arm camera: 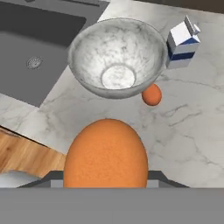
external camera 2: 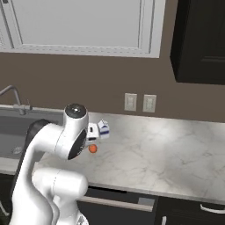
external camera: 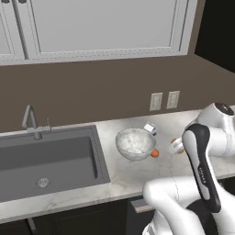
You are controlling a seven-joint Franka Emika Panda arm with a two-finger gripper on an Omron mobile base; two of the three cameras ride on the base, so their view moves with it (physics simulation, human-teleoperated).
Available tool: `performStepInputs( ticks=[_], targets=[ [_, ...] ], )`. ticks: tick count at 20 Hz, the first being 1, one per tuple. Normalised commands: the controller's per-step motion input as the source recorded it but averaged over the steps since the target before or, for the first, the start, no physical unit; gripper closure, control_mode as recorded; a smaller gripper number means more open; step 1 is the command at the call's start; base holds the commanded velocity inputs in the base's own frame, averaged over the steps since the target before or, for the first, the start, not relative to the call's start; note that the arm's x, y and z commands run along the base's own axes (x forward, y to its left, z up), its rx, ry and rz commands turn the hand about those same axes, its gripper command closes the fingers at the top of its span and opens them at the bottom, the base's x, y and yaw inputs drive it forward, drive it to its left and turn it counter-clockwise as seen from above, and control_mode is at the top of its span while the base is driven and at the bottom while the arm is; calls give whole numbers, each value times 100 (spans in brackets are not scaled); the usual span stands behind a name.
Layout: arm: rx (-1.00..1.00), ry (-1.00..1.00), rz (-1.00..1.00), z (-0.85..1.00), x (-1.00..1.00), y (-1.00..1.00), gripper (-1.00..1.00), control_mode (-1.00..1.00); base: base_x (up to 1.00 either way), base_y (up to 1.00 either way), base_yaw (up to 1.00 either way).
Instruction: Gather the eggs and milk located in the vicinity of the sink area and place them right next to the bowl.
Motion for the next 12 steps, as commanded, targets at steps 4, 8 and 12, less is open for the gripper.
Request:
performStepInputs(
  ticks=[4,8,12],
  targets=[
    [0,-27,19,-23,0,-25,100,-100,0,0,0],
    [0,-6,20,-17,0,-20,100,-100,0,0,0],
    [0,32,19,-9,14,0,100,-100,0,0,0]
  ],
)
